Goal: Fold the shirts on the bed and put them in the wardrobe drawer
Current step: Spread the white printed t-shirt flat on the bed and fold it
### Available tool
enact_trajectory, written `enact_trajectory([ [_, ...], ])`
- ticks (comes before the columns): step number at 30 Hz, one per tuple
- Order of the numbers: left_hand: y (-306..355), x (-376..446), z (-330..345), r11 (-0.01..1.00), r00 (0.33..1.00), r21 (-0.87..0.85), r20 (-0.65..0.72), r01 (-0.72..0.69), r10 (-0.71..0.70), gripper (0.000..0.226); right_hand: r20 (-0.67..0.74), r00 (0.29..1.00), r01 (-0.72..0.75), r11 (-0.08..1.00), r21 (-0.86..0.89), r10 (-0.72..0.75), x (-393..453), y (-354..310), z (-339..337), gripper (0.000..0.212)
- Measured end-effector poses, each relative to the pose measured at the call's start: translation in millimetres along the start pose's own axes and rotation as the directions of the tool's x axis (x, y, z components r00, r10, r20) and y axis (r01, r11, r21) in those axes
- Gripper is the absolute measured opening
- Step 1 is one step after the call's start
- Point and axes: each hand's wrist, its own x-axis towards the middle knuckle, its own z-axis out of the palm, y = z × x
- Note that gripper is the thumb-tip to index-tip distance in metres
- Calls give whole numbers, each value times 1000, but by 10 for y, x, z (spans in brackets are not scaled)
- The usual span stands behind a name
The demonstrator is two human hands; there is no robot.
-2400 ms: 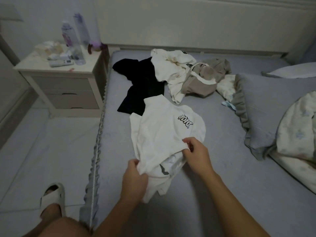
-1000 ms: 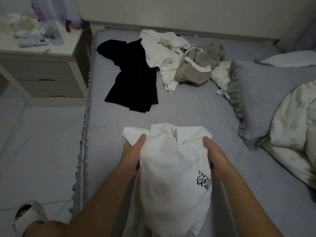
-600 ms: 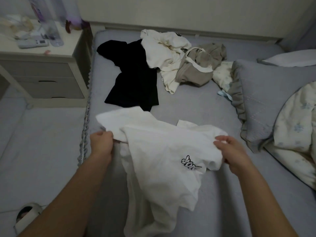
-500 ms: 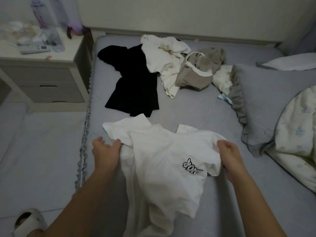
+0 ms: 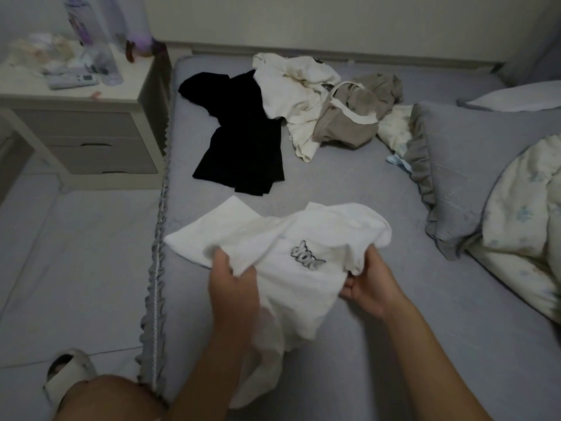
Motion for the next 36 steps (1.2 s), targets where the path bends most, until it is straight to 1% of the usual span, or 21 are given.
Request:
enact_trajectory([
  [1, 124, -10, -18, 997, 998, -45, 16, -59, 60, 31, -28, 999, -18, 1000, -17, 18, -36, -32, -1, 66],
  [3, 341, -108, 101, 987, 950, -30, 270, -155, 158, 46, -124, 992, 8, 1000, -12, -9, -137, -100, -63, 62],
  [4, 422, -229, 206, 980, 869, 14, 465, -198, 169, 55, -168, 985, 50, 999, 6, -48, -232, -136, -120, 60],
  [6, 445, -560, 433, 946, 591, 37, 788, -322, 171, 59, -170, 975, 145, 989, -3, -143, -470, -171, -258, 60],
  [8, 310, -903, 614, 929, 319, 18, 941, -371, 109, 64, -122, 969, 204, 975, -88, -214, -714, -138, -463, 48],
  [9, 214, -1039, 657, 923, 228, 22, 971, -385, 72, 68, -102, 964, 226, 960, -163, -245, -830, -116, -579, 40],
  [11, 24, -1216, 656, 915, 158, 30, 987, -402, 37, 59, 3, 972, 226, 933, -279, -235, -994, -78, -770, 43],
  [13, -92, -1240, 570, 925, 235, 79, 972, -373, 11, 45, 54, 978, 203, 879, -431, -200, -1035, -2, -895, 47],
  [16, -235, -906, 412, 920, 600, 230, 800, -318, 8, 42, -126, 960, 139, 816, -561, -250, -941, 138, -1070, 34],
  [17, -279, -737, 340, 887, 697, 290, 715, -359, 49, 42, -195, 949, 123, 857, -501, -250, -882, 168, -1165, 34],
  [18, -339, -567, 257, 818, 740, 367, 665, -442, 101, 44, -273, 937, 103, 917, -385, -220, -833, 169, -1263, 35],
  [20, -499, -328, 54, 586, 703, 547, 709, -598, 57, 56, -457, 876, 76, 981, -177, -151, -726, 145, -1477, 34],
  [22, -693, -285, -147, 313, 670, 667, 733, -676, -116, 68, -629, 765, 32, 983, -180, -140, -625, 93, -1612, 36],
  [23, -780, -333, -235, 227, 684, 696, 716, -682, -141, 71, -701, 688, 23, 971, -238, -188, -584, 71, -1628, 42],
  [25, -897, -478, -325, 210, 718, 717, 691, -664, -88, 72, -742, 543, 61, 899, -433, -394, -550, 56, -1498, 50],
  [27, -924, -586, -313, 195, 737, 725, 675, -661, -10, 60, -567, 483, 131, 695, -707, -667, -508, 70, -1228, 55],
  [28, -890, -605, -284, 195, 745, 730, 667, -655, 2, 50, -411, 512, 156, 552, -819, -754, -452, 86, -1066, 53],
  [30, -773, -537, -193, 233, 780, 755, 625, -612, 26, 36, -127, 628, 252, 356, -900, -768, -303, 117, -730, 41],
  [32, -653, -363, -97, 234, 785, 756, 616, -611, 58, 38, -20, 714, 318, 350, -881, -699, -183, 102, -456, 47],
  [34, -500, -146, 2, 252, 722, 680, 674, -689, 155, 37, -66, 765, 271, 413, -869, -641, -36, 34, -306, 71],
  [36, -396, 98, 104, 368, 673, 568, 674, -736, 304, 24, -128, 813, 178, 451, -875, -569, 130, -76, -237, 90],
])
